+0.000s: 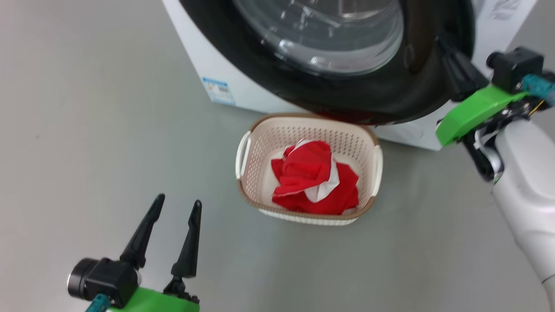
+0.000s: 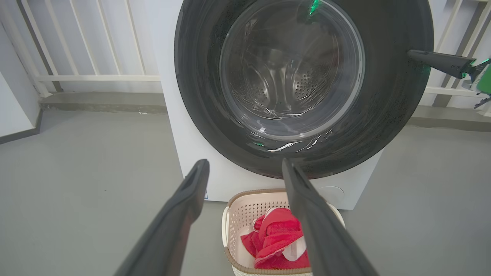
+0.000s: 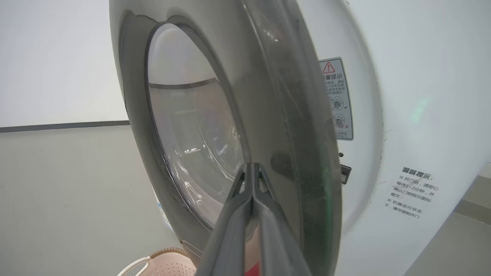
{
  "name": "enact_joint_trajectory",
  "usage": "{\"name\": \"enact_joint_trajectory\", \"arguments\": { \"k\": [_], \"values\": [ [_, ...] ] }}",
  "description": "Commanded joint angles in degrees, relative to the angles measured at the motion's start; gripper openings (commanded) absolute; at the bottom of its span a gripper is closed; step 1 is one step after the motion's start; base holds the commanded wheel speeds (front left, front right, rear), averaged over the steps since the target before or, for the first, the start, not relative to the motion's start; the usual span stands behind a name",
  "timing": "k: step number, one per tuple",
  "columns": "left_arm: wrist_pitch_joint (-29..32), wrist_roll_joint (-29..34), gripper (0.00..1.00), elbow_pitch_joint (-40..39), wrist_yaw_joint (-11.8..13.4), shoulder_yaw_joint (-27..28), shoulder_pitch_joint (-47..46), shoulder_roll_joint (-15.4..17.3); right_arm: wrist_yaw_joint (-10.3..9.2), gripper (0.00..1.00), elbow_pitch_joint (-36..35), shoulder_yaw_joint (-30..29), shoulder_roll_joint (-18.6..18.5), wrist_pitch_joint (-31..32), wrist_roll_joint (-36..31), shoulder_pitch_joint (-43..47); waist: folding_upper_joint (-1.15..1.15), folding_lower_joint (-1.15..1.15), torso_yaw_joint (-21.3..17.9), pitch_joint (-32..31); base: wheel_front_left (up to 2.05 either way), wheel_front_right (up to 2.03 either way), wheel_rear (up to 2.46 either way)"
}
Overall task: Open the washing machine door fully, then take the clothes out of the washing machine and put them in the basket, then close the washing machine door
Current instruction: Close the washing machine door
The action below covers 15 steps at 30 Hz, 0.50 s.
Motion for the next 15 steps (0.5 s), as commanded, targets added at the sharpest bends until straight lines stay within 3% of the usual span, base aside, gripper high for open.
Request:
{"name": "enact_joint_trajectory", "arguments": {
  "k": [1,15],
  "values": [
    [-0.69,-0.06,1.0,-1.33,-0.33,1.55,-2.17,0.85,0.36,0.0,-0.73,1.26,-0.33,-0.36,1.05,-1.99,0.0,0.0,2.15,3.41,0.0,0.0,0.0],
    [-0.69,-0.13,1.0,-1.49,-0.33,-0.45,-5.1,1.07,0.36,0.0,0.58,-2.78,-3.61,-0.36,1.94,-9.97,0.0,0.0,2.78,7.14,0.0,0.0,0.0]
  ]
}}
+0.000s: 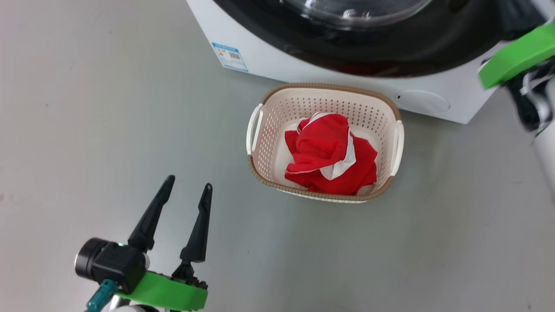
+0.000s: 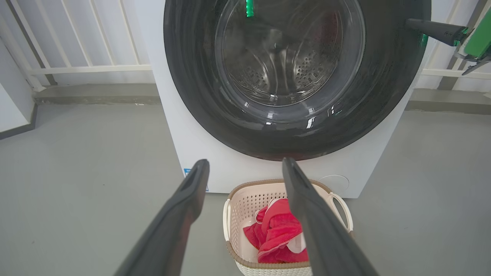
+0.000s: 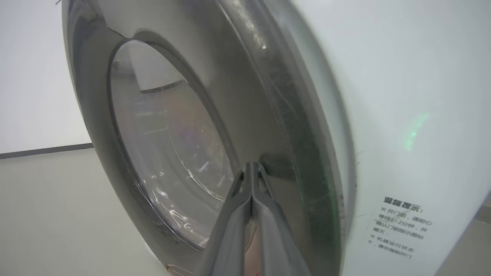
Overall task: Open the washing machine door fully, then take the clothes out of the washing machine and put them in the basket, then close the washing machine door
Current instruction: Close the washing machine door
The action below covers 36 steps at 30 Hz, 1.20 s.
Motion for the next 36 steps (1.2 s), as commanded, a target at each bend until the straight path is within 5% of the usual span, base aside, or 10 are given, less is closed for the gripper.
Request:
{"name": "enact_joint_trajectory", "arguments": {
  "k": [1,12,20,23,24,25,36],
  "values": [
    [-0.69,0.02,1.0,-1.54,-0.33,1.59,-1.38,1.0,-0.08,0.0,-1.26,-0.13,-0.34,-0.36,0.19,-1.36,-0.01,0.0,0.6,0.84,0.0,0.0,0.0],
    [-0.69,0.14,1.0,-1.94,-0.33,1.12,-2.42,0.58,-0.08,0.0,-0.17,-0.83,-2.99,-0.36,2.77,-5.62,-0.01,0.0,1.94,1.86,0.0,0.0,0.0],
    [-0.69,-0.35,1.0,-2.1,-0.33,1.29,-2.5,0.69,-0.08,0.0,-2.31,-0.02,-0.67,-0.36,4.49,-2.81,-0.01,0.0,-0.24,0.69,0.0,0.0,0.0],
    [-0.69,-0.8,1.0,-2.13,-0.33,2.07,-2.75,0.53,-0.08,0.52,-4.08,0.95,-0.16,-0.36,4.71,-0.54,-0.01,0.0,-1.66,0.03,0.0,0.0,0.0],
    [-0.69,-1.11,1.0,-2.17,-0.33,2.41,-2.81,0.43,-0.08,0.92,-4.92,1.18,-0.08,-0.36,4.56,0.28,-0.01,0.0,-2.19,-0.25,0.0,0.0,0.0],
    [-0.69,-1.4,1.0,-2.2,-0.33,2.73,-2.84,0.33,-0.08,1.0,-5.9,1.24,0.01,-0.36,4.41,1.19,-0.01,0.0,-2.75,-0.57,0.0,0.0,0.0],
    [-0.69,-4.35,1.0,-1.06,-0.33,4.26,-1.11,0.56,-0.08,1.0,-19.84,-4.05,4.82,-0.36,-1.14,18.06,-0.01,0.0,-11.03,-7.72,0.0,0.0,0.0]
  ]
}}
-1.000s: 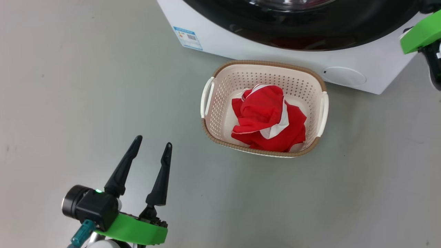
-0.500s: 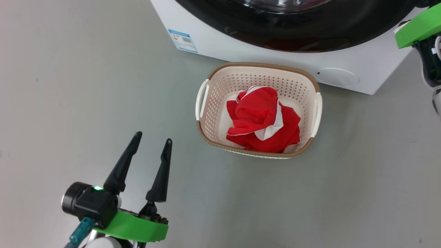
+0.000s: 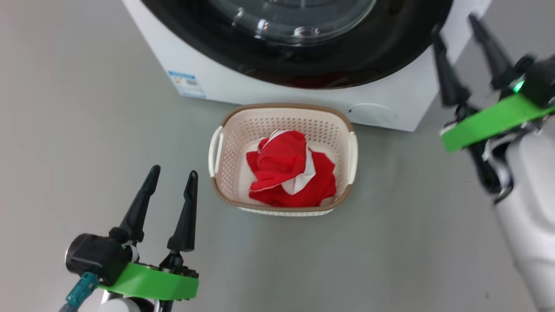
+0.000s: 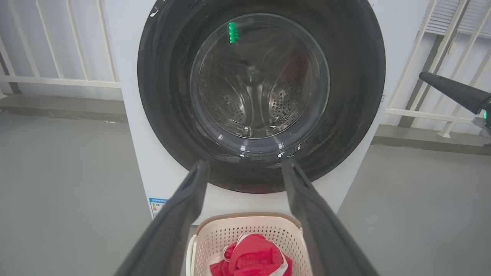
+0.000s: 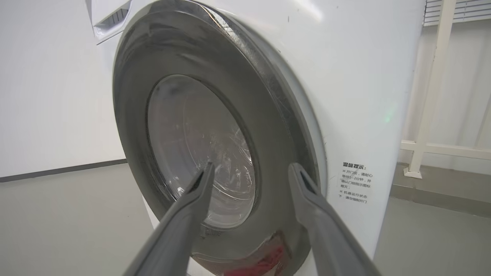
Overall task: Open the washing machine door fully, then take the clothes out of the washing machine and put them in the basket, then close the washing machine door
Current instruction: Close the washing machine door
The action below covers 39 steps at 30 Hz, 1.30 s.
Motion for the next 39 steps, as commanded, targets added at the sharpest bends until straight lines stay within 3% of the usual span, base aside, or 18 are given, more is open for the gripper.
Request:
{"name": "enact_joint_trajectory", "arguments": {
  "k": [1,19,39],
  "values": [
    [-0.69,-0.42,1.0,-0.96,-0.33,2.21,0.77,1.71,-0.06,1.0,-3.6,0.26,1.97,-0.35,-1.67,4.57,0.0,0.0,-5.08,-4.93,0.0,0.0,0.0],
    [-0.69,0.32,1.0,-1.06,-0.33,6.06,7.45,3.68,-0.06,1.0,-12.46,-6.3,6.71,-0.35,-4.38,26.49,0.0,0.0,-14.42,-15.96,0.0,0.0,0.0],
    [-0.69,2.14,1.0,-2.23,-0.33,11.14,13.11,4.83,-0.06,1.0,-20.92,-15.08,8.36,-0.35,-7.08,40.86,0.0,0.0,-17.09,-20.5,0.0,0.0,0.0]
  ]
}}
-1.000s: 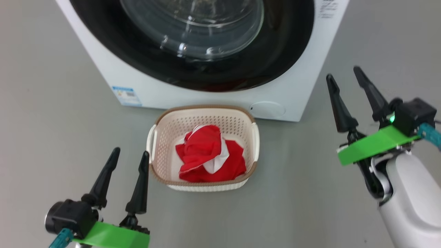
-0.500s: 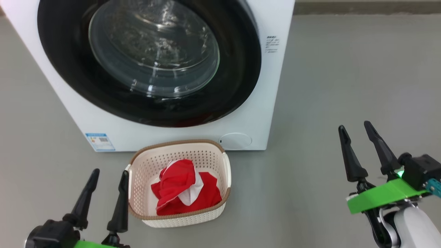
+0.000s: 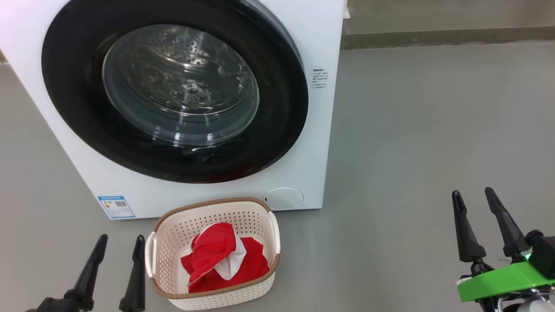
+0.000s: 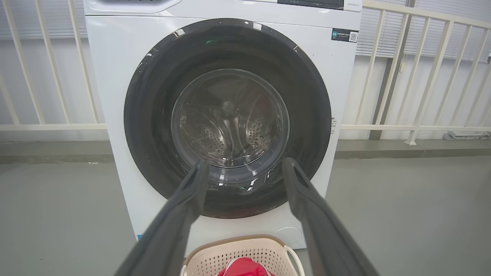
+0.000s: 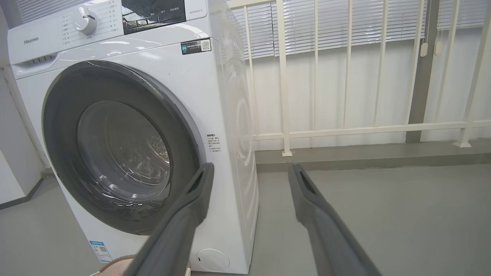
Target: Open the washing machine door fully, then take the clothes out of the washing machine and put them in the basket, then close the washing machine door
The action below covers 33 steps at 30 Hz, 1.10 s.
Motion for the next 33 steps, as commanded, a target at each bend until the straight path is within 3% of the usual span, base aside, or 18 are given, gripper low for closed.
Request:
{"name": "enact_joint_trajectory", "arguments": {
  "k": [1,13,26,27,33],
  "values": [
    [-0.69,0.59,1.0,-1.38,-0.32,2.47,-0.72,0.83,-0.06,1.0,-2.29,0.57,-0.13,-0.35,-0.54,0.03,0.0,0.0,-0.66,-0.69,0.0,0.0,0.0],
    [-0.69,0.51,1.0,-0.75,-0.32,4.22,1.48,0.84,-0.06,1.0,-2.51,1.47,0.43,-0.35,-0.49,2.16,0.0,0.0,-2.79,-2.01,0.0,0.0,0.0],
    [-0.69,0.26,1.0,-0.36,-0.32,2.41,1.28,2.01,-0.06,1.0,-2.04,1.02,0.75,-0.35,-1.07,3.31,0.0,0.0,-2.23,-3.14,0.0,0.0,0.0],
    [0.01,0.02,0.0,0.89,0.0,0.69,2.72,0.94,0.0,0.0,-0.84,-0.21,1.56,0.0,-0.48,4.47,0.0,0.0,-2.29,-3.11,0.0,0.0,0.0],
    [0.57,-1.15,0.0,4.31,0.08,0.42,3.83,-0.61,0.0,0.0,2.73,0.03,2.68,0.38,0.54,6.22,0.0,0.0,-2.26,-3.08,0.0,0.0,0.0]
  ]
}}
